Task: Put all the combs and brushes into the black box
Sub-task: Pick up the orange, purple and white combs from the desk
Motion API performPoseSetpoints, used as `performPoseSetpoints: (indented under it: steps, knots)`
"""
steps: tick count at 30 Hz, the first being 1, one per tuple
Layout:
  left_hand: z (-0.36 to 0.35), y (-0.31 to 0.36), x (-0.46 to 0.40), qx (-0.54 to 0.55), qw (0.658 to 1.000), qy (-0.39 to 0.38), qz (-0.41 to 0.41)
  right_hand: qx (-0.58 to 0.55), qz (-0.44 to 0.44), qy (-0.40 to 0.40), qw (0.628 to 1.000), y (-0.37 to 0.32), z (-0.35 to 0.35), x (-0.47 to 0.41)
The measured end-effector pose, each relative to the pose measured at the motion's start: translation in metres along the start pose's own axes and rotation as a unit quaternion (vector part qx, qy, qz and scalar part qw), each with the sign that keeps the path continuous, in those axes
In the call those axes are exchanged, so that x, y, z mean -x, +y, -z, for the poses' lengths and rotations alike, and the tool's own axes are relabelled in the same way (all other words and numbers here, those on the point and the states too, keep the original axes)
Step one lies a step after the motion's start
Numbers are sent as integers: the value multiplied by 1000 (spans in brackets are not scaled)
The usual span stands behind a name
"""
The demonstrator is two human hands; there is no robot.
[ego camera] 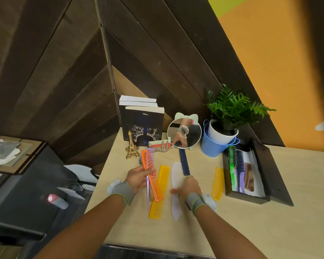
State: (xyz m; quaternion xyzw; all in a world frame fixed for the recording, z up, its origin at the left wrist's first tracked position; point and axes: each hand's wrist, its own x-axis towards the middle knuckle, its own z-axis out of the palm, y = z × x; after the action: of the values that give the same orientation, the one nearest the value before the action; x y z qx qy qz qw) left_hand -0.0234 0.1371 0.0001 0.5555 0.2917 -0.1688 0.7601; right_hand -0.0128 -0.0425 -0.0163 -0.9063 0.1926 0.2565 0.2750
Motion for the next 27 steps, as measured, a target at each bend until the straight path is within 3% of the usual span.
performPoseSetpoints:
  steps: [7, 13, 19, 27]
  knots:
    - [-2, 2, 2, -10, 1000, -10, 3, -55, -38, -28, 997, -3, 0, -4]
    - [2, 4, 2, -21, 1000, -12, 0, -96, -20, -36, 994, 4, 0, -10]
    - [-6, 6, 3, -30, 998, -46, 4, -188, 14, -12, 982, 10, 8, -16]
    - [-39, 5, 3, -82, 991, -104, 12, -342, 22, 45, 938, 24, 47, -9]
